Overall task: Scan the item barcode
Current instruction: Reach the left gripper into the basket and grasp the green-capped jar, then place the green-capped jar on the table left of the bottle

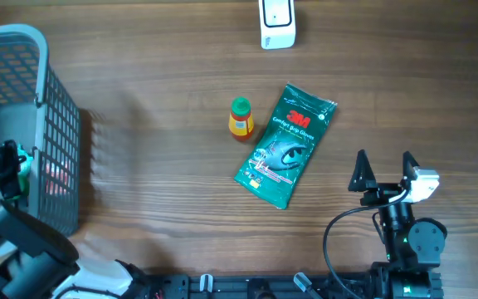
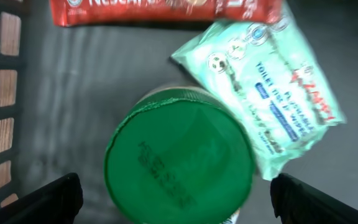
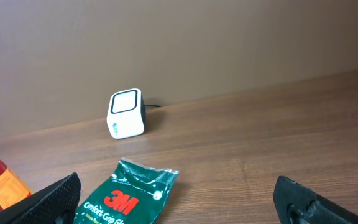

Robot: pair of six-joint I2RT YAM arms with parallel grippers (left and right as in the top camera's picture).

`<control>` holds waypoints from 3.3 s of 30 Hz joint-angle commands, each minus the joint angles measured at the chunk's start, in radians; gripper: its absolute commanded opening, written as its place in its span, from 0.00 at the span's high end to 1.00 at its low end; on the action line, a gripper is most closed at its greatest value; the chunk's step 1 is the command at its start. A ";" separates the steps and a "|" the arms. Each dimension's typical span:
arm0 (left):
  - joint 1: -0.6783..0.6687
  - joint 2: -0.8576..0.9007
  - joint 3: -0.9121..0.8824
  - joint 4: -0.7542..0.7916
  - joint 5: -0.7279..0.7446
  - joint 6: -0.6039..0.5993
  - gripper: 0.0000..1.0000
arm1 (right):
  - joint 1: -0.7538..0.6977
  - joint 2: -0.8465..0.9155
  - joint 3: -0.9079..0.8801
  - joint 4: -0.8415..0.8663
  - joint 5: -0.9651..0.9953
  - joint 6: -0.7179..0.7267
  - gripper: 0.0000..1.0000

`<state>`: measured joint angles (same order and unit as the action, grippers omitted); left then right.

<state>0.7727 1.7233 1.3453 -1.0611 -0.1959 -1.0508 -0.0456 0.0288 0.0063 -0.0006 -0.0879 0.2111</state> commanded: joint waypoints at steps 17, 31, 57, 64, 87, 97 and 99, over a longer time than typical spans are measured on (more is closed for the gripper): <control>0.005 0.094 -0.019 0.046 -0.079 0.027 0.01 | 0.000 0.000 -0.001 0.003 0.011 -0.002 0.00; 0.005 0.099 -0.012 0.058 -0.092 0.027 0.35 | 0.000 0.000 -0.001 0.003 0.011 -0.002 0.00; -0.068 -0.392 0.305 0.175 0.555 0.138 0.41 | 0.000 0.000 -0.001 0.003 0.011 -0.002 0.00; -0.357 -0.432 0.305 0.174 0.562 0.379 0.42 | 0.000 0.000 -0.001 0.003 0.011 -0.002 0.00; -0.986 -0.055 0.286 -0.098 0.124 0.740 0.44 | 0.000 0.000 -0.001 0.003 0.011 -0.002 0.00; -1.060 0.192 0.238 0.035 0.135 0.676 0.43 | 0.000 0.000 -0.001 0.003 0.011 -0.001 0.00; -1.073 0.225 0.235 0.057 0.135 0.660 0.43 | 0.000 0.000 -0.001 0.003 0.011 -0.002 0.00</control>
<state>-0.2764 1.8992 1.5917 -1.0374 -0.0551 -0.3443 -0.0456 0.0288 0.0063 -0.0006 -0.0879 0.2108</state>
